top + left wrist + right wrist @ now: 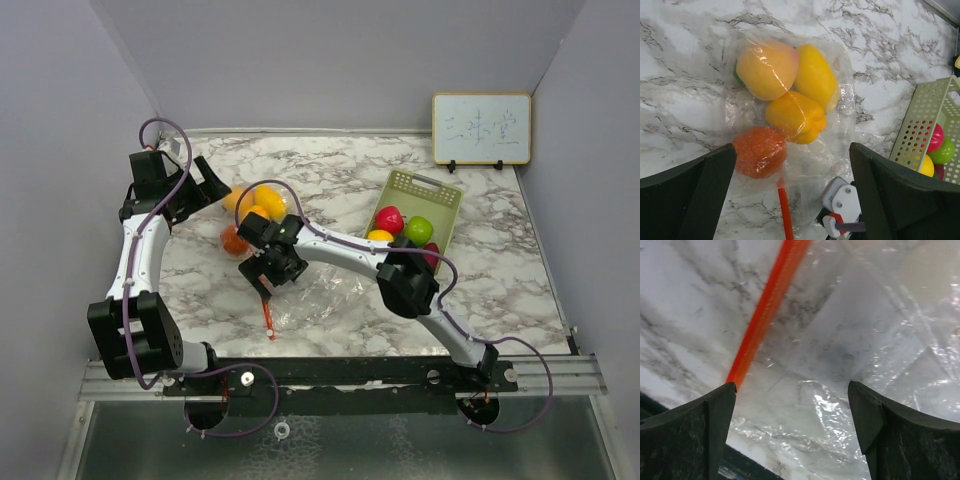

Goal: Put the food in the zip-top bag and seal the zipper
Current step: Pick up the zipper food storage bag at the center of the board.

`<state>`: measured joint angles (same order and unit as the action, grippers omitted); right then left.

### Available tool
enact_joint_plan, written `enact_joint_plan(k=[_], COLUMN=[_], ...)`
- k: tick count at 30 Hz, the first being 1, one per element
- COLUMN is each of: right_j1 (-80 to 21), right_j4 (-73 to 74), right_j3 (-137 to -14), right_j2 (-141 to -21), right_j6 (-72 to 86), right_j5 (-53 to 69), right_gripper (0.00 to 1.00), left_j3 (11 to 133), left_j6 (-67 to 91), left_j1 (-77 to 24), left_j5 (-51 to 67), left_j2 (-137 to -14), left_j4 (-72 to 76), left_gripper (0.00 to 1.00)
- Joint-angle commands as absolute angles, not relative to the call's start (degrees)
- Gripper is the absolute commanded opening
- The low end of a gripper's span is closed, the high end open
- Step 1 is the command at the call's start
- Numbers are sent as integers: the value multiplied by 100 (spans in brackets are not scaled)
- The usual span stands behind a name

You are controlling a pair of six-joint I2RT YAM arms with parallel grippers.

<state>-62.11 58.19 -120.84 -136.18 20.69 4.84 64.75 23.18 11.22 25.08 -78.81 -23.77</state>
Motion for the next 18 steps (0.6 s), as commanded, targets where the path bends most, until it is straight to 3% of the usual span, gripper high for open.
enact_joint_plan(k=[1, 18], right_j1=[-6156, -6172], right_j4=[5550, 5363], right_j3=[-12035, -12267], right_j2=[-13792, -14018], right_j6=[2208, 2610], right_j5=[-213, 474], right_gripper=[91, 87], left_j3=[6647, 6350], left_j6=[2220, 2270], left_j1=[1129, 1102], left_j5=[2188, 2336], left_j2=[-7723, -7483], left_j4=[-2462, -2356], left_gripper=[99, 99])
